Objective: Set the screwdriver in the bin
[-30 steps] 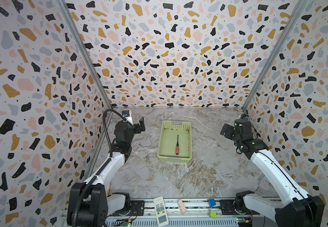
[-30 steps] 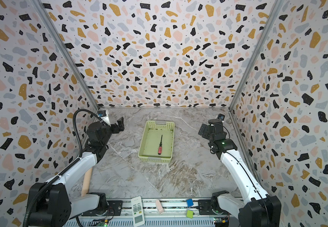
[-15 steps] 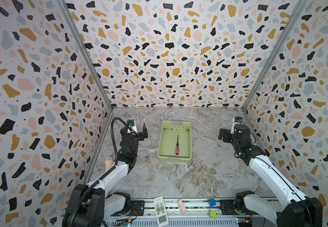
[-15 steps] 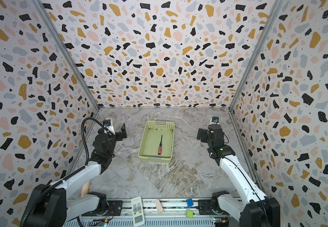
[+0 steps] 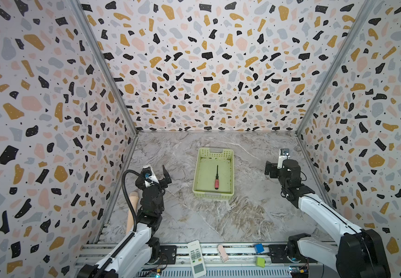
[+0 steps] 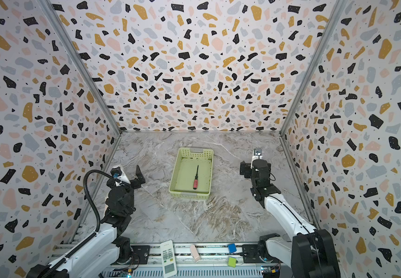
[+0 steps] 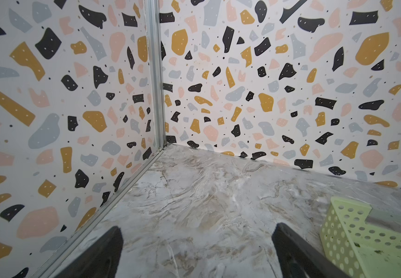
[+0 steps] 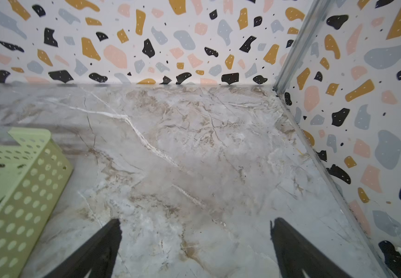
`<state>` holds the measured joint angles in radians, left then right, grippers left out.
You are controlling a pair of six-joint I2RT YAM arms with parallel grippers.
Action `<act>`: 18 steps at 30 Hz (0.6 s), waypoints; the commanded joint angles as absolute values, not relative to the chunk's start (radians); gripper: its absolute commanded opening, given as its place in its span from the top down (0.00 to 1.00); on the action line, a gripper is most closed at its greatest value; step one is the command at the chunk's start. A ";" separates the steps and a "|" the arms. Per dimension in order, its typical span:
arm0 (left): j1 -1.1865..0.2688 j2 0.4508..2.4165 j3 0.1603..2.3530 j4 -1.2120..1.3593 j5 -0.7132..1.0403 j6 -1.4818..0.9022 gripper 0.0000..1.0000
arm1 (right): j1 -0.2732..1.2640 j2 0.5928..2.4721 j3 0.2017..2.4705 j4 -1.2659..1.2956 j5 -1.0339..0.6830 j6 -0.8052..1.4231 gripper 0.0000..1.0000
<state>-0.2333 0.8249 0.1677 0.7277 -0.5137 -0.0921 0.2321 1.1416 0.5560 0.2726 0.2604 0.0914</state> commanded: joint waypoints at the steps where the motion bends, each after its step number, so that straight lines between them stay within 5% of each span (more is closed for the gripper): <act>1: -0.239 0.851 0.128 0.800 -0.558 -0.080 0.01 | 0.231 1.159 0.469 0.514 0.230 0.000 0.01; 18: -0.236 1.111 0.016 1.222 -0.575 0.041 0.00 | 0.159 1.374 0.282 1.036 0.107 -0.087 0.01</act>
<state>-0.2333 1.0714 0.0189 1.0500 -0.5690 -0.0109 0.1799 1.3502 0.2913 0.9180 0.1516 -0.0723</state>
